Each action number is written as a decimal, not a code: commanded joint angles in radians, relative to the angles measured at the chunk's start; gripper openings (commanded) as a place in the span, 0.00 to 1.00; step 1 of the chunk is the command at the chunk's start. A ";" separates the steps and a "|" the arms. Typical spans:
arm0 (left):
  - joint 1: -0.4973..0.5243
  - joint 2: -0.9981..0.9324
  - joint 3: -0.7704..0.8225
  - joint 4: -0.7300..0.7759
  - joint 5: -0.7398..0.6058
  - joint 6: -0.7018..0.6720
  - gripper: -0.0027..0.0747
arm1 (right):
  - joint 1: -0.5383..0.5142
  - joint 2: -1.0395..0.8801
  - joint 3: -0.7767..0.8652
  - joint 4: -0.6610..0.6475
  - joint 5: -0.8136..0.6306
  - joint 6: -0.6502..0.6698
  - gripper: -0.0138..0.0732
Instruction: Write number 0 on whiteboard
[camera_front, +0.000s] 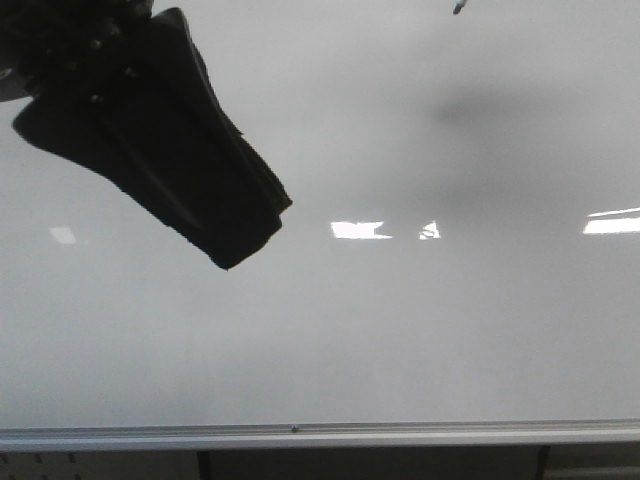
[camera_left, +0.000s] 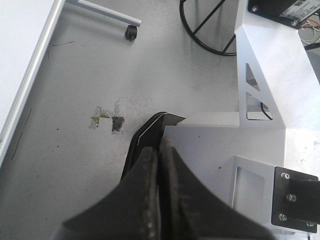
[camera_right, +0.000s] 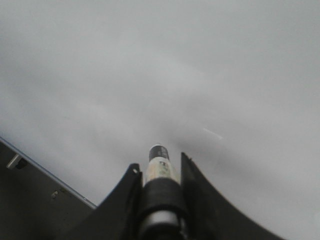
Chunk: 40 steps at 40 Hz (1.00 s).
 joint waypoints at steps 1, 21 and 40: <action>-0.007 -0.034 -0.033 -0.052 -0.012 0.003 0.01 | -0.005 0.017 -0.092 0.009 -0.034 0.016 0.09; -0.007 -0.034 -0.033 -0.052 -0.012 0.003 0.01 | 0.012 0.149 -0.201 0.008 -0.094 0.025 0.09; -0.007 -0.034 -0.033 -0.052 -0.012 0.003 0.01 | 0.017 0.199 -0.201 0.001 -0.069 0.025 0.09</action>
